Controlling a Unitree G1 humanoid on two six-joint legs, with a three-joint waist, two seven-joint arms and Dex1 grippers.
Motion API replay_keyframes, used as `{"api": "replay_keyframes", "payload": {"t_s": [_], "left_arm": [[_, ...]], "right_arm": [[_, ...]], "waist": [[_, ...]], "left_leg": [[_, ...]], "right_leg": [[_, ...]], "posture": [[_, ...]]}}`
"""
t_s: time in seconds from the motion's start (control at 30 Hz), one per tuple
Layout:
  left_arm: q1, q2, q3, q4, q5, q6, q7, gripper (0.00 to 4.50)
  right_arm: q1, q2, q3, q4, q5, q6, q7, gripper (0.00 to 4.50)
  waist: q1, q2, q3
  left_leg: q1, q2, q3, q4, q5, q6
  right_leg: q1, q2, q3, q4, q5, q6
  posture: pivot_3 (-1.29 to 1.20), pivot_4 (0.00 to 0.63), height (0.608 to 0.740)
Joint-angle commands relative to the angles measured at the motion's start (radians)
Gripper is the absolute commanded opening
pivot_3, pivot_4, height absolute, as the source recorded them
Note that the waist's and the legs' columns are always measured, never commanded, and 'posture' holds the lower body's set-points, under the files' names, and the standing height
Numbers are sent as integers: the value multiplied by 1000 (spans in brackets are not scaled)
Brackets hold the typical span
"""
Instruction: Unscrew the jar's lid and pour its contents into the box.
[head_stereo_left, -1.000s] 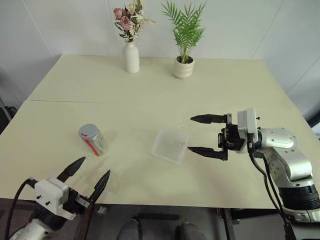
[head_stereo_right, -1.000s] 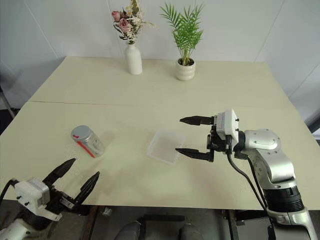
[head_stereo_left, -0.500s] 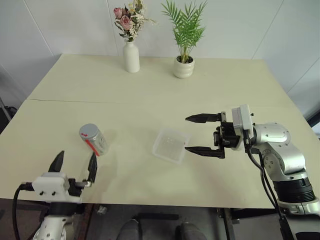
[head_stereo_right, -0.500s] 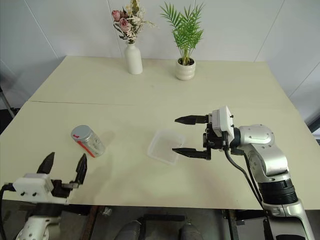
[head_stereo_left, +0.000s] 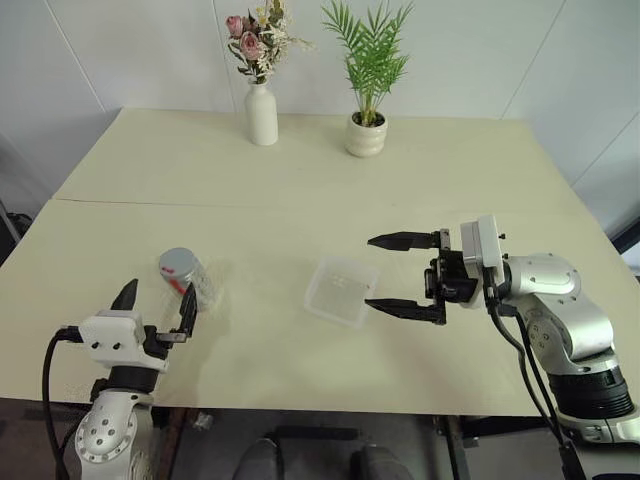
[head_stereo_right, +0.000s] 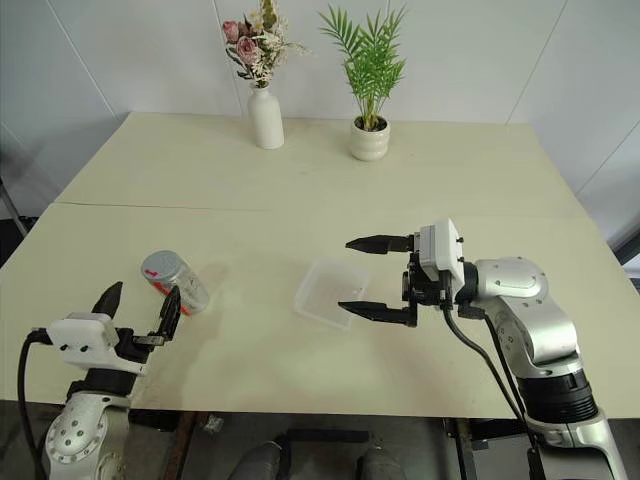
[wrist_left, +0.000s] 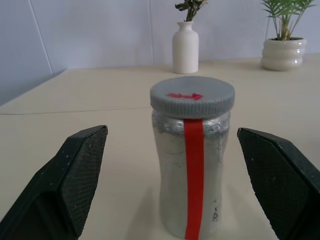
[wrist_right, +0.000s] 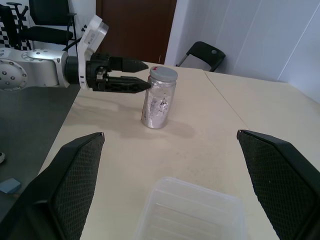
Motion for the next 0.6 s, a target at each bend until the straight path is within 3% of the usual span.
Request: {"api": "replay_keyframes", "payload": {"t_s": [0.03,0.6], "left_arm": [[-47,11,-9,32,5,-14,10,4434],[-193,54,-33,226,17,-105,-22,4434]], "right_arm": [[6,-5,-24,-45,20,3,-13,4500],[35,-5,-33,-90,15,6,-79,4500]], "waist": [[1,0,0],[0,0,0]], "left_leg": [[0,0,0,0,0,0],[0,0,0,1,0,0]], "right_leg": [[0,0,0,0,0,0],[0,0,0,1,1,1]], "posture": [[0,150,740],[0,150,740]]}}
